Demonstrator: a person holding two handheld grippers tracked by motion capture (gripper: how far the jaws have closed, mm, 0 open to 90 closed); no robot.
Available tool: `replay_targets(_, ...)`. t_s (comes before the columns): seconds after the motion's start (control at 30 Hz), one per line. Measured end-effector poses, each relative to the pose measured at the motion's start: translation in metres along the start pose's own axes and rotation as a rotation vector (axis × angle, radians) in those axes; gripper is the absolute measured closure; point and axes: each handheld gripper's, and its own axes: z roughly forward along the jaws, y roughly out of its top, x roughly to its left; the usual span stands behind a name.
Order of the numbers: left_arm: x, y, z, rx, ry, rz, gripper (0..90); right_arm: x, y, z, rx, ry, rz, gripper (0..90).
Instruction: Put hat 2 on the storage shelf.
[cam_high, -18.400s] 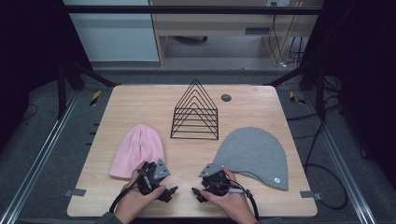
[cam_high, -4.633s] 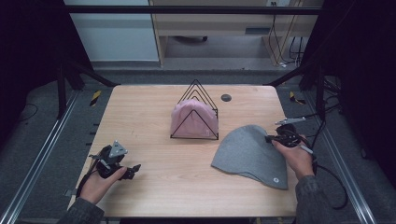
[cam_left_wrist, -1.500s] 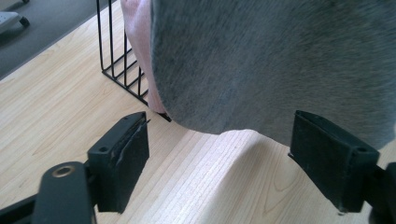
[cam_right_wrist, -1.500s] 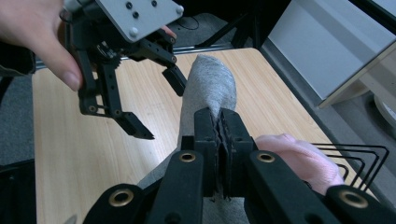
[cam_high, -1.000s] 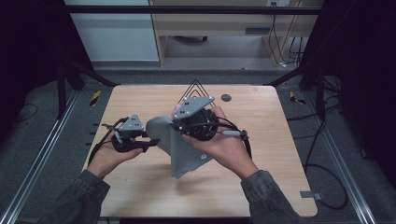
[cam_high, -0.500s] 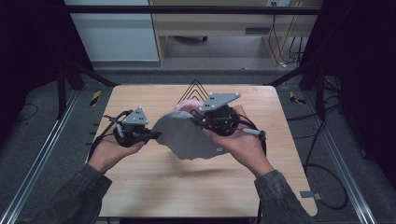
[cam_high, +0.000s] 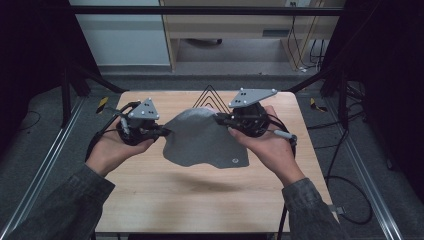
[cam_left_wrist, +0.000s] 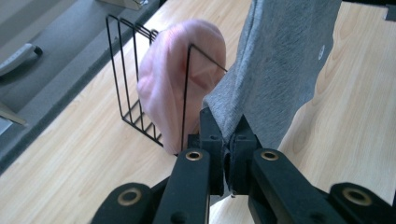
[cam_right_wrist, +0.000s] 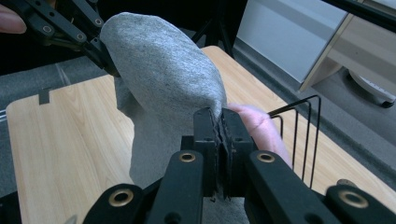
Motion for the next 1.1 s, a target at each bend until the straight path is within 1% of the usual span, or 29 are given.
replay_targets(0.2,0.006,0.017,-0.006,-0.015,0.003,0.010,86.9,-0.011,0.012,-0.009,-0.020,0.002,0.007,87.0)
replay_targets(0.23,0.006,0.019,-0.007,-0.018,0.000,0.011,87.0,-0.015,0.015,-0.011,-0.023,0.002,0.012,87.0)
replay_targets(0.3,0.008,0.024,-0.010,-0.026,0.001,0.010,86.9,-0.018,0.016,-0.012,-0.028,0.006,0.016,87.0)
replay_targets(0.37,0.010,0.028,-0.012,-0.036,0.002,0.013,86.9,-0.024,0.021,-0.013,-0.034,0.009,0.021,87.0)
replay_targets(0.43,0.012,0.031,-0.015,-0.045,0.009,0.012,87.0,-0.026,0.023,-0.013,-0.035,0.010,0.024,87.0)
replay_targets(0.5,0.015,0.034,-0.017,-0.055,0.007,0.008,86.9,-0.029,0.026,-0.013,-0.036,0.009,0.020,87.0)
replay_targets(0.77,0.021,0.049,-0.027,-0.080,0.041,0.010,87.0,-0.039,0.038,-0.013,-0.071,0.001,0.026,87.0)
replay_targets(0.93,0.026,0.057,-0.028,-0.101,0.053,-0.011,87.0,-0.046,0.049,-0.013,-0.084,-0.017,0.031,87.0)
replay_targets(0.97,0.027,0.059,-0.028,-0.106,0.055,-0.013,87.0,-0.049,0.052,-0.015,-0.091,-0.021,0.034,87.0)
replay_targets(1.0,0.027,0.061,-0.029,-0.108,0.057,-0.011,87.0,-0.049,0.052,-0.015,-0.091,-0.021,0.034,87.0)
replay_targets(1.1,0.032,0.068,-0.030,-0.119,0.066,-0.012,87.0,-0.056,0.056,-0.017,-0.103,-0.027,0.040,87.0)
